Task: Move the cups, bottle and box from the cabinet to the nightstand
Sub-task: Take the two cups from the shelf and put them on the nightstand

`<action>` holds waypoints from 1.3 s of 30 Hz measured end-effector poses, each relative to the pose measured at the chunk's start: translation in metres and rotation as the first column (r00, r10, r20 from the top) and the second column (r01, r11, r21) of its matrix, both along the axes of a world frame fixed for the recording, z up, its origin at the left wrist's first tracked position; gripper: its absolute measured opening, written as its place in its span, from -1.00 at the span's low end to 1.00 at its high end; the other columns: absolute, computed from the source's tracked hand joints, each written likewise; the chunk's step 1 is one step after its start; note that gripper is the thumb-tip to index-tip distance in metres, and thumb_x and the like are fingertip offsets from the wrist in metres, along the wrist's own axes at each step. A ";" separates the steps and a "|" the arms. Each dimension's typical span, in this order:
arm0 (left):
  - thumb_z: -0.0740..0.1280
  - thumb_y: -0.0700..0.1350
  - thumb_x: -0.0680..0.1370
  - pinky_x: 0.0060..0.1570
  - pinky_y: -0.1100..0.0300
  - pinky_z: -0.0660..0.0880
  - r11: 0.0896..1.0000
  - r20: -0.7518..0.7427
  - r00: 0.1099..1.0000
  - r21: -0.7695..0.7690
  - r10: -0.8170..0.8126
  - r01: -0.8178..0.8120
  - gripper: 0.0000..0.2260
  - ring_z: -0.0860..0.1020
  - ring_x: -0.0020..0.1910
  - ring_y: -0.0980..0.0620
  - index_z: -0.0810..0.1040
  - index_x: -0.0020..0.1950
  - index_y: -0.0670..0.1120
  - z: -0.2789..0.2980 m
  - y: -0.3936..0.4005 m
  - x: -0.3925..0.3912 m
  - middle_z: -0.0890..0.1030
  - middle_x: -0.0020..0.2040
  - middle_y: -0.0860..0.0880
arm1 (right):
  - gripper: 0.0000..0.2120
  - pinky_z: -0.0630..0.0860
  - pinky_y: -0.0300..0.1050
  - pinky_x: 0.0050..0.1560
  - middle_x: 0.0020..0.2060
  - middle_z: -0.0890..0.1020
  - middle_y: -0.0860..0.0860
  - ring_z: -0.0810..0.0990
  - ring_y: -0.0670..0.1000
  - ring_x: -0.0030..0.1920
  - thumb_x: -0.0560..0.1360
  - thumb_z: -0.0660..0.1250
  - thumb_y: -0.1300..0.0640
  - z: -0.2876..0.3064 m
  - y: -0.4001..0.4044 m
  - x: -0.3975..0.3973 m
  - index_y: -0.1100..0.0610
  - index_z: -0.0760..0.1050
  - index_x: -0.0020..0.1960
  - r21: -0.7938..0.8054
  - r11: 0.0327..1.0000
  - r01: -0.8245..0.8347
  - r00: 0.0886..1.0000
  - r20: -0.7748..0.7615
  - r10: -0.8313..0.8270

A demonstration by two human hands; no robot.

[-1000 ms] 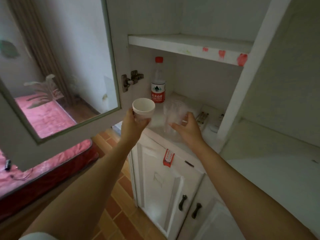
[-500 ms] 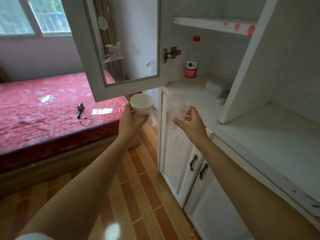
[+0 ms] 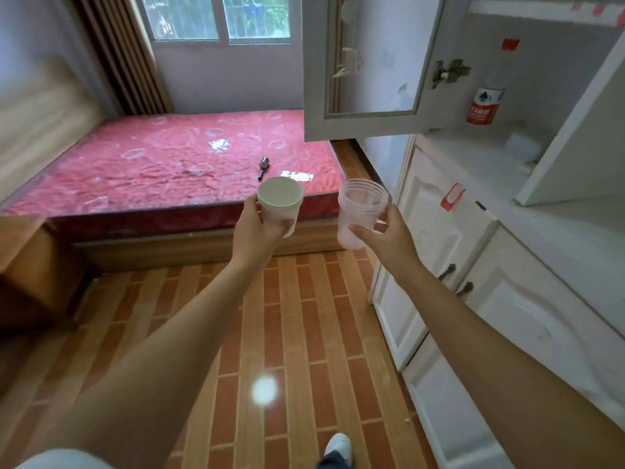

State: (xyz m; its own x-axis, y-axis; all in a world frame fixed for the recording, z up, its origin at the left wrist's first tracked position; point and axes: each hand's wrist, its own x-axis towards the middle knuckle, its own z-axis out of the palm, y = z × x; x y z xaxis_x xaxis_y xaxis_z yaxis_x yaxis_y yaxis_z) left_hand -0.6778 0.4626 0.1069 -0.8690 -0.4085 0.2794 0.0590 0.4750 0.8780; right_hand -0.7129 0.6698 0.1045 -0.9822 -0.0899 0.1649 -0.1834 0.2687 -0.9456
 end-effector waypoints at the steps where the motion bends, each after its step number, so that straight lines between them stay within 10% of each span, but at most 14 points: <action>1: 0.46 -0.11 0.40 0.00 0.19 0.37 1.000 0.007 1.000 0.007 0.023 -0.023 -0.45 0.45 0.05 0.06 0.32 0.32 -0.14 -0.003 -0.005 0.017 0.47 0.09 0.02 | -0.45 0.50 -0.03 0.14 0.18 0.51 -0.01 0.50 0.02 0.19 0.38 0.45 0.11 -0.002 -0.006 0.012 0.10 0.32 0.30 0.011 1.000 -0.023 1.000 0.002 0.023; 9: 0.47 -0.07 0.39 0.03 0.17 0.40 0.965 0.082 0.964 0.055 0.252 -0.257 -0.41 0.45 0.09 0.06 0.29 0.34 -0.08 -0.025 -0.038 0.151 0.48 0.16 0.01 | -0.45 0.41 -0.30 -0.08 0.11 0.49 -0.12 0.49 -0.09 0.10 0.38 0.45 0.04 -0.012 -0.046 0.102 0.03 0.31 0.29 0.025 0.970 -0.241 0.971 0.018 0.240; 18: 0.47 -0.12 0.39 0.05 0.18 0.36 0.837 0.105 0.844 0.109 0.526 -0.536 -0.41 0.43 0.13 0.05 0.29 0.34 -0.07 -0.027 -0.047 0.264 0.41 0.14 0.07 | -0.47 0.45 0.01 0.20 0.16 0.51 -0.06 0.49 -0.02 0.17 0.38 0.45 0.03 -0.018 -0.081 0.161 0.04 0.30 0.26 0.021 0.866 -0.499 0.866 0.045 0.498; 39: 0.45 -0.10 0.42 0.05 0.17 0.35 0.463 0.179 0.466 0.061 0.866 -0.884 -0.37 0.41 0.25 -0.02 0.24 0.40 -0.07 -0.050 -0.075 0.461 0.41 0.34 -0.07 | -0.44 0.39 -0.16 0.08 0.19 0.45 -0.04 0.43 -0.06 0.17 0.42 0.42 0.07 -0.042 -0.193 0.289 0.11 0.26 0.32 0.096 0.540 -0.836 0.549 0.115 0.828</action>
